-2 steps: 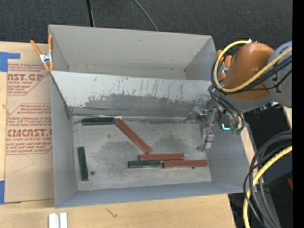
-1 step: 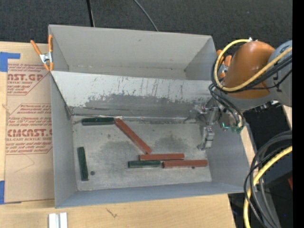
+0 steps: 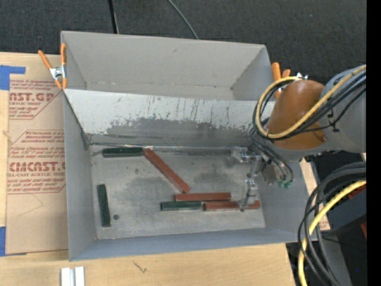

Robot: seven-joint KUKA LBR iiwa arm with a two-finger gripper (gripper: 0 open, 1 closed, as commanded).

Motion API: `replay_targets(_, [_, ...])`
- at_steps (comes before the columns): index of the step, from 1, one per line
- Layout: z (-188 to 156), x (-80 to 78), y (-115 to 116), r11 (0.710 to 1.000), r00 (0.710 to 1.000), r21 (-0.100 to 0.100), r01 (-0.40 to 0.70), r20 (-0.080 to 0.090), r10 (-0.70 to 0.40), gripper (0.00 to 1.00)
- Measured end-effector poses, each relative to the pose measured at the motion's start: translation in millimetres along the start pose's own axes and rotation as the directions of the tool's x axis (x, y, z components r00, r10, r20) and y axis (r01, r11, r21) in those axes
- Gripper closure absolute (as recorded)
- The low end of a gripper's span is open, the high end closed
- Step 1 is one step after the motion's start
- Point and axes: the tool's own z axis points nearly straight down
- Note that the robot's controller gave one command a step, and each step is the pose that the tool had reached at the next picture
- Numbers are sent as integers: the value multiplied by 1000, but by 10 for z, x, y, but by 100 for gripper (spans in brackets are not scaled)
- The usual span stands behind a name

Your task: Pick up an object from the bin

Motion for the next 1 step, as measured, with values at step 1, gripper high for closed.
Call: replay_targets(1, [334, -70, 251, 995, 995, -2, -104, -9, 104, 100])
